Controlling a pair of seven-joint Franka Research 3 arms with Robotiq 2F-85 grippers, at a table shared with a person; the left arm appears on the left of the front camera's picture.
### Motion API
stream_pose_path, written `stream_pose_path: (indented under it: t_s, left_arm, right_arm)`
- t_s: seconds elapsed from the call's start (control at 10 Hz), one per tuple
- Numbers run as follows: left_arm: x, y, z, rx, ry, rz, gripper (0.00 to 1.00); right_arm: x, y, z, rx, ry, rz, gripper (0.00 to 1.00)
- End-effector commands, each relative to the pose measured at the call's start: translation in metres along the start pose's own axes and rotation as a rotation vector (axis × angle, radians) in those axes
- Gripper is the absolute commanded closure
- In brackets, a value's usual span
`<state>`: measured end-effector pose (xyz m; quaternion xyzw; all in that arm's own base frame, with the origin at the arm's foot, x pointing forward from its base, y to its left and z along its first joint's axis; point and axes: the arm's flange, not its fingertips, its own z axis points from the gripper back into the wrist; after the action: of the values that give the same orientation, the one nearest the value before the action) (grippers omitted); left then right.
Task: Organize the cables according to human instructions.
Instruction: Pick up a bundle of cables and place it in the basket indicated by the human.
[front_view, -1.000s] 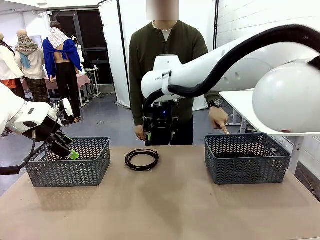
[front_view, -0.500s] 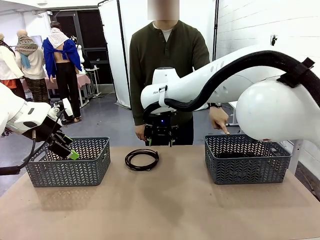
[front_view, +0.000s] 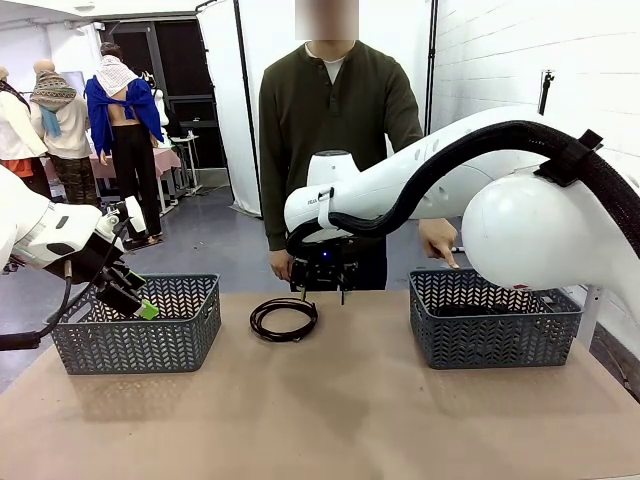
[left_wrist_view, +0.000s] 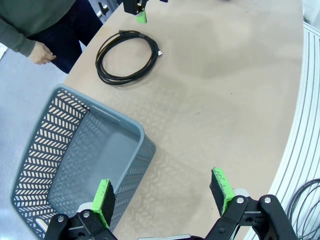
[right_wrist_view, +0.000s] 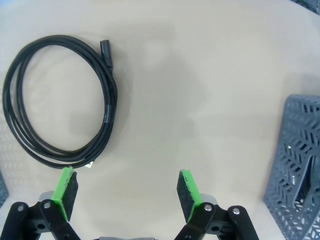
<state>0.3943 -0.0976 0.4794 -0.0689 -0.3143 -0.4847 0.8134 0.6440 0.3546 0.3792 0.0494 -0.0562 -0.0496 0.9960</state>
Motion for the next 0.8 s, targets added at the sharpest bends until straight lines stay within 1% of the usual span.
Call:
stream_pose_path:
  t_s: [0.0, 0.5, 0.7]
  left_arm:
    - [-0.0042, -0.0012, -0.0005, -0.008, -0.007, 0.008, 0.0]
    - [-0.0042, -0.0012, -0.0005, -0.008, -0.007, 0.008, 0.0]
    - [-0.0042, -0.0012, -0.0005, -0.008, -0.007, 0.008, 0.0]
  right_arm:
    - [0.0015, -0.002, 0.0052, 0.0, -0.005, 0.009, 0.0]
    - [0.0015, -0.002, 0.0052, 0.0, -0.005, 0.009, 0.0]
    - [0.0013, 0.0045, -0.002, -0.016, -0.003, -0.02, 0.0]
